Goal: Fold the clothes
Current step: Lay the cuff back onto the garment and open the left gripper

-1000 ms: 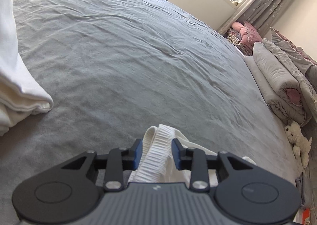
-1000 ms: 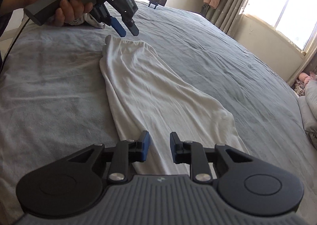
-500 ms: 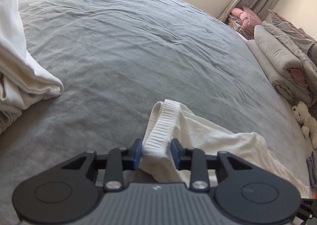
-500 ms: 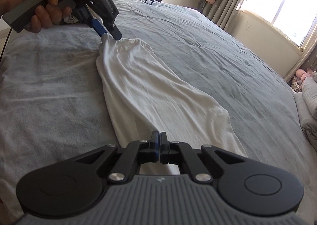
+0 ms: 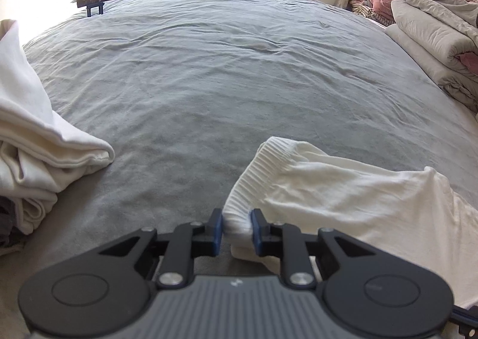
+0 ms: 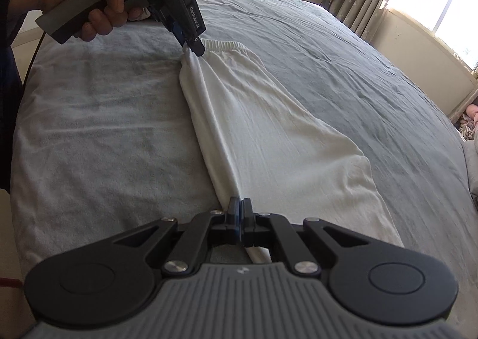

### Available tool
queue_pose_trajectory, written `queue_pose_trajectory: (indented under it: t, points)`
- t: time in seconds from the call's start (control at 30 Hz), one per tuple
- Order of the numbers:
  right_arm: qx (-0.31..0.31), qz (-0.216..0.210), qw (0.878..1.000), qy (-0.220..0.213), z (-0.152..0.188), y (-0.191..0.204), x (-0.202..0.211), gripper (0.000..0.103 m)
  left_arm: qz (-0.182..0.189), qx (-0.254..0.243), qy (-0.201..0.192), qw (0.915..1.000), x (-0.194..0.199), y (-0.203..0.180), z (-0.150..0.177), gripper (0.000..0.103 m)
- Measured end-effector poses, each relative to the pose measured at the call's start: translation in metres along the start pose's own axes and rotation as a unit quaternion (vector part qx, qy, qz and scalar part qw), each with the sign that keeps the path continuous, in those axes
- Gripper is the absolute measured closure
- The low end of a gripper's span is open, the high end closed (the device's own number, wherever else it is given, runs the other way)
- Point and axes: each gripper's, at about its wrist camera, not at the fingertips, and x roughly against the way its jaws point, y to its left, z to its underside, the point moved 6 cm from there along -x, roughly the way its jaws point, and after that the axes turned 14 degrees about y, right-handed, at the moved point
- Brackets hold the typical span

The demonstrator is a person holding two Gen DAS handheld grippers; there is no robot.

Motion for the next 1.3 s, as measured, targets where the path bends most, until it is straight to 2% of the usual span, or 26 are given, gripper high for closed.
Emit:
queue_pose_trajectory:
  t: [0.1, 0.2, 0.3, 0.43, 0.47, 0.6, 0.67, 0.7, 0.73, 0.77, 0.83, 0.87, 0.9, 1.0, 1.2, 1.3]
  points:
    - [-0.004, -0.015, 1.000, -0.017, -0.002, 0.001, 0.012, 0.103, -0.007, -0.007, -0.004, 0.9999, 0.001, -0.001, -0.001, 0.082]
    - [-0.007, 0.002, 1.000, -0.010, 0.000, -0.002, 0.005, 0.103, -0.013, -0.014, 0.001, 0.9998, -0.002, -0.004, 0.001, 0.082]
    - [0.002, 0.007, 1.000, -0.023, 0.001, -0.002, 0.010, 0.103, -0.016, -0.019, 0.000, 0.9997, 0.000, -0.005, 0.003, 0.081]
    - [-0.004, 0.026, 0.999, -0.037, -0.001, -0.008, 0.017, 0.093, 0.012, 0.006, -0.007, 0.9999, 0.012, 0.000, 0.005, 0.073]
    - [-0.008, 0.030, 0.999, -0.036, -0.001, -0.011, 0.015, 0.093, 0.019, 0.013, -0.009, 0.9997, 0.015, 0.001, 0.006, 0.069]
    - [0.017, 0.033, 0.999, -0.014, 0.004, -0.004, 0.001, 0.093, 0.047, 0.038, -0.015, 0.9981, 0.027, 0.006, 0.008, 0.064]
    - [0.022, 0.031, 0.999, -0.014, 0.004, -0.001, 0.002, 0.090, 0.062, 0.050, -0.018, 0.9967, 0.034, 0.008, 0.010, 0.055]
    - [0.021, 0.032, 0.999, -0.014, 0.003, -0.001, 0.002, 0.084, 0.070, 0.055, -0.022, 0.9958, 0.040, 0.006, 0.014, 0.054]
    - [0.021, 0.034, 0.999, -0.013, 0.004, -0.002, 0.001, 0.073, 0.078, 0.055, -0.024, 0.9951, 0.043, 0.003, 0.017, 0.054]
    - [0.020, 0.035, 0.999, -0.012, 0.004, -0.003, 0.000, 0.070, 0.092, 0.054, -0.023, 0.9941, 0.045, -0.003, 0.022, 0.052]
    - [0.016, 0.036, 0.999, -0.007, 0.005, -0.004, -0.003, 0.074, 0.114, 0.059, -0.003, 0.9917, 0.037, -0.014, 0.030, 0.050]
    - [0.013, 0.034, 0.999, -0.003, 0.005, -0.005, -0.005, 0.082, 0.115, 0.062, 0.011, 0.9913, 0.030, -0.018, 0.034, 0.051]
    - [0.008, 0.032, 0.999, 0.000, 0.005, -0.006, -0.006, 0.103, 0.114, 0.065, 0.026, 0.9910, 0.021, -0.023, 0.038, 0.051]
    - [-0.001, 0.033, 0.999, -0.004, 0.002, -0.009, -0.001, 0.102, 0.116, 0.064, 0.050, 0.9899, 0.007, -0.038, 0.046, 0.052]
    - [-0.002, 0.033, 0.999, -0.018, 0.000, -0.009, 0.016, 0.103, 0.081, 0.057, 0.041, 0.9942, 0.008, -0.041, 0.049, 0.053]
    - [0.004, 0.034, 0.999, -0.014, 0.002, -0.006, 0.015, 0.103, 0.064, 0.053, 0.037, 0.9959, 0.009, -0.043, 0.051, 0.060]
